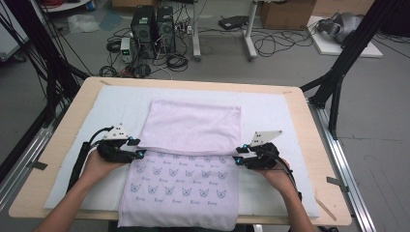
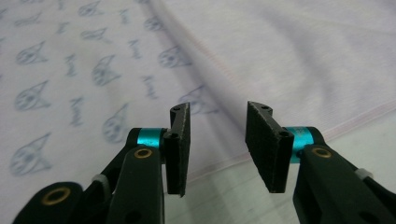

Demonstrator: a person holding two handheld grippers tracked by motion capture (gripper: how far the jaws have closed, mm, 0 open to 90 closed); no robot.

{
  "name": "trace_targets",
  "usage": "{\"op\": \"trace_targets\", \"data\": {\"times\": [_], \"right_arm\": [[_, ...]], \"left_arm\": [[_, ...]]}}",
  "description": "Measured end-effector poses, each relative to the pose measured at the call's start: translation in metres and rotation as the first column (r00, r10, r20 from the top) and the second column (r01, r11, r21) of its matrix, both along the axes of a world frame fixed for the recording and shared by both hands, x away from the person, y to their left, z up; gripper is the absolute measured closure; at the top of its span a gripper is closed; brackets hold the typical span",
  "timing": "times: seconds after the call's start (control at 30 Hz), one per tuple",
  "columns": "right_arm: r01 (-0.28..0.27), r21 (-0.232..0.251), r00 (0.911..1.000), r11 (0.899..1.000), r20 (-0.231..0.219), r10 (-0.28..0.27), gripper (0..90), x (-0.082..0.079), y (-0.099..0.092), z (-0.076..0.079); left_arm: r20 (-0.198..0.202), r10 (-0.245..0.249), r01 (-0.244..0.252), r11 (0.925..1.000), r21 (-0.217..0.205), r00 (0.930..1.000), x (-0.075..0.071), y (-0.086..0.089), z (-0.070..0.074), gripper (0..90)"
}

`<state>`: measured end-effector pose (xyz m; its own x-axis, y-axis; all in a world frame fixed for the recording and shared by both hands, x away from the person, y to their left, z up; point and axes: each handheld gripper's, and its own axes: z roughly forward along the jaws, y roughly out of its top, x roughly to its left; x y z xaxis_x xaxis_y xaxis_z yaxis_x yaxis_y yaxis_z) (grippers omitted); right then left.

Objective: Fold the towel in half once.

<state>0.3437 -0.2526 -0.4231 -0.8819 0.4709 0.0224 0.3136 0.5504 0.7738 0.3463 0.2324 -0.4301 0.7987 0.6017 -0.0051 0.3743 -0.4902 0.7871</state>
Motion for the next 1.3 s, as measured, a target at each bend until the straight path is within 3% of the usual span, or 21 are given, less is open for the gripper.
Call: {"op": "trace_targets", "data": {"times": [0.07,0.17,0.23,0.3,0.4,0.53,0.67,0.8,0.9,1.03,1.13,1.2,1.3], "right_arm": [[0.026,0.012,0.9996,1.000,0.004,-0.026,48.7,0.009,0.000,0.000],[0.040,0.021,0.9989,0.999,-0.026,-0.039,45.6,0.021,-0.001,-0.005],[0.053,0.022,0.9975,0.998,-0.046,-0.052,45.8,0.026,-0.001,-0.009],[0.034,0.034,0.9957,0.999,-0.088,-0.031,56.7,0.030,-0.003,-0.013],[-0.018,0.033,0.9914,0.999,-0.129,0.022,79.8,0.030,-0.001,-0.016],[-0.028,0.018,0.9940,0.999,-0.105,0.030,84.5,0.024,0.002,-0.009],[-0.040,0.043,0.9973,0.998,-0.061,0.042,84.6,0.010,-0.001,0.006],[-0.080,0.051,0.9965,0.995,-0.019,0.081,84.6,-0.012,-0.001,0.023],[-0.123,0.046,0.9924,0.991,0.005,0.123,84.6,-0.033,0.003,0.030],[-0.174,0.048,0.9848,0.984,0.004,0.174,84.6,-0.064,0.004,0.030],[-0.212,0.050,0.9771,0.976,0.001,0.213,83.8,-0.087,0.004,0.029],[-0.221,0.076,0.9748,0.972,-0.015,0.223,72.9,-0.093,0.003,0.026],[-0.210,0.111,0.9756,0.971,-0.042,0.215,68.0,-0.089,0.004,0.024]], "left_arm": [[-0.008,-0.001,0.001,1.0000,0.005,1.0000,0.003,-0.001,-0.002,46.6],[-0.013,-0.005,0.005,0.9999,0.011,0.9999,0.007,-0.003,-0.006,47.6],[-0.019,-0.031,0.031,0.9994,0.013,0.9994,0.007,-0.004,-0.008,59.0],[-0.020,-0.037,0.038,0.9988,0.031,0.9991,0.007,-0.004,-0.008,72.2],[-0.013,-0.046,0.046,0.9987,0.021,0.9989,0.006,-0.002,-0.005,85.1],[0.011,-0.040,0.040,0.9992,-0.005,0.9991,0.001,0.003,0.003,87.0],[0.035,-0.049,0.049,0.9988,-0.008,0.9982,-0.010,0.008,0.015,87.2],[0.056,-0.066,0.066,0.9978,-0.001,0.9963,-0.031,0.016,0.025,87.2],[0.068,-0.082,0.082,0.9966,0.004,0.9943,-0.054,0.021,0.027,87.2],[0.071,-0.115,0.115,0.9933,0.001,0.9908,-0.092,0.027,0.026,87.2],[0.061,-0.160,0.160,0.9871,0.003,0.9853,-0.116,0.029,0.022,86.9],[0.046,-0.184,0.184,0.9828,0.016,0.9818,-0.124,0.028,0.019,78.4],[0.026,-0.189,0.189,0.9819,0.013,0.9816,-0.120,0.024,0.014,65.3]]}}
